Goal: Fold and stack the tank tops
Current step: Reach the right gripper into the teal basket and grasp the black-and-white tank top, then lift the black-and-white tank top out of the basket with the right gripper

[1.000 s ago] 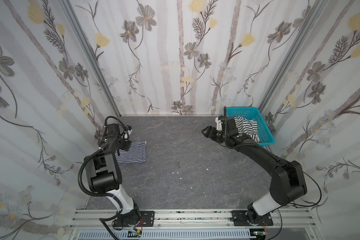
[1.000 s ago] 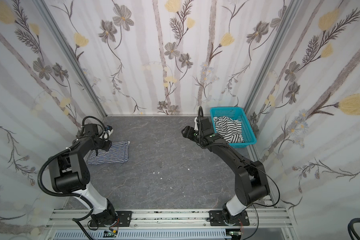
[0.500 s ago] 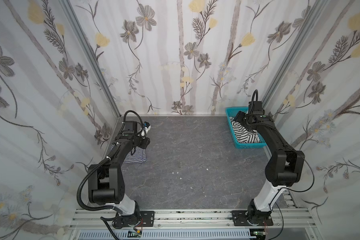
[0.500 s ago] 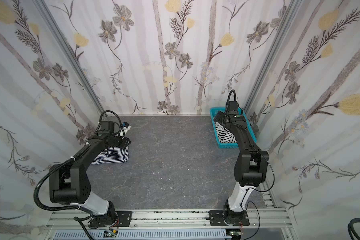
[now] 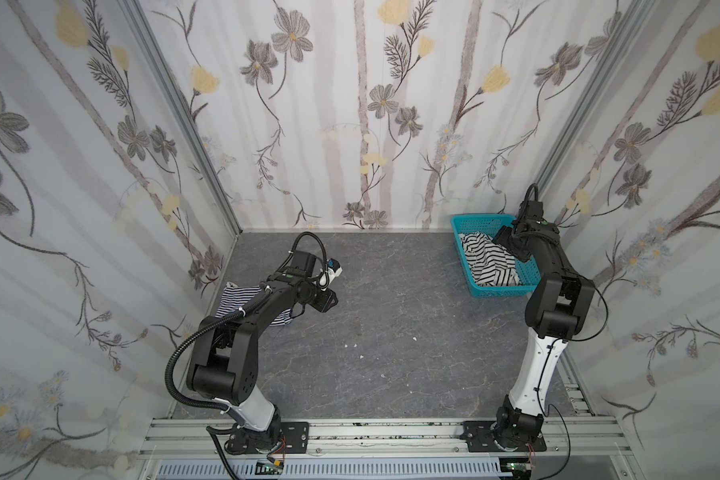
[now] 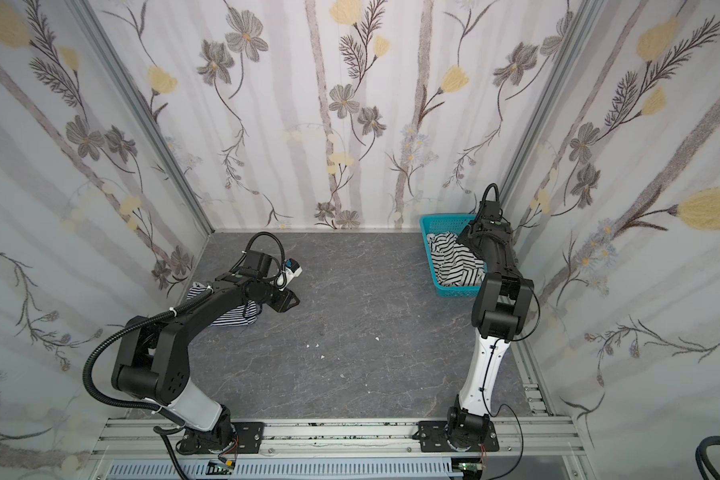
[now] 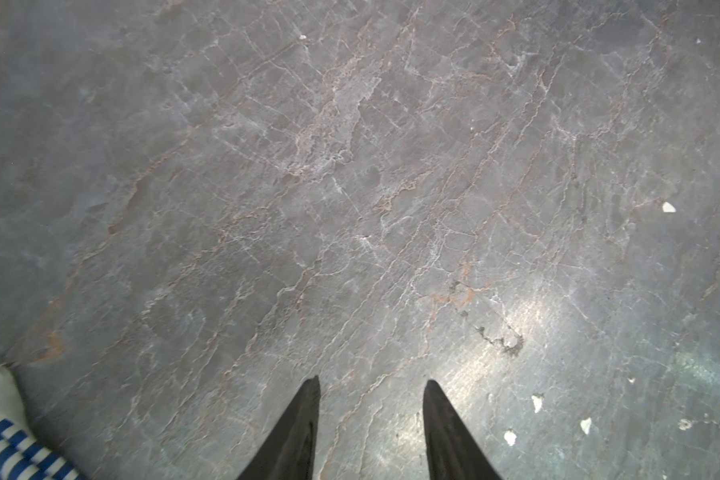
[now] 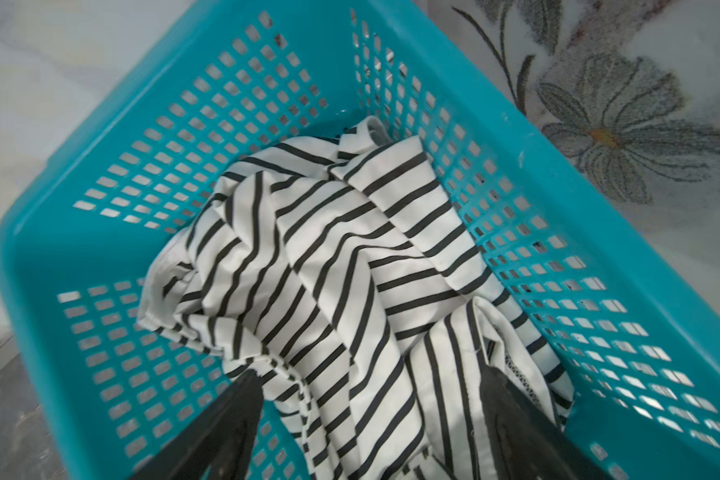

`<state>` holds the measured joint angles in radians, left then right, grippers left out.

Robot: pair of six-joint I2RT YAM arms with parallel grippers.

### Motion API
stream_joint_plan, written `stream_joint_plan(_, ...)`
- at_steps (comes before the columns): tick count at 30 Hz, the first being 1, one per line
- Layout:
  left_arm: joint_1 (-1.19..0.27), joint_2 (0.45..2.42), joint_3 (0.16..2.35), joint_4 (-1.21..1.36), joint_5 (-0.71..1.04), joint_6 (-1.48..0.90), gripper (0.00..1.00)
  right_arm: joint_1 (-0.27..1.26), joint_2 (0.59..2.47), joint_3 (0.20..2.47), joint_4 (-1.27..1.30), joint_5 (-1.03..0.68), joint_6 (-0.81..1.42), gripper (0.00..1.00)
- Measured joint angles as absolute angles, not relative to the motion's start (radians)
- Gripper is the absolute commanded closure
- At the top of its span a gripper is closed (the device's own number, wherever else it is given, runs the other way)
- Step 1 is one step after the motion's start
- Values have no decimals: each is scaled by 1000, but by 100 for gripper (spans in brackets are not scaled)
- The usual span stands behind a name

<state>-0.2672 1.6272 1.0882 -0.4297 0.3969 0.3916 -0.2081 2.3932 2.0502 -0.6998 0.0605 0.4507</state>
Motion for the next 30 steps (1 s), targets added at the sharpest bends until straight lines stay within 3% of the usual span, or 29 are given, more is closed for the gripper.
stream_joint_plan(8,-302,1640,1076,-417,408,360,56,-197,2574,2185,-778,43,413,16)
stream_joint_plan(16,-315,1656,1073,-400,392,327,54,-173,2617,2215,-817,55,377,27)
stream_joint_plan(22,-316,1657,1073,-392,361,307,54,-157,2640,2248,-833,81,365,59)
stream_joint_plan(25,-315,1657,1073,-389,354,303,54,-157,2643,2251,-842,85,364,94)
stream_joint_plan(26,-315,1657,1073,-387,352,302,54,-159,2643,2251,-844,86,365,100)
stream_joint_plan(30,-316,1654,1073,-386,342,288,54,-157,2641,2251,-848,84,366,100)
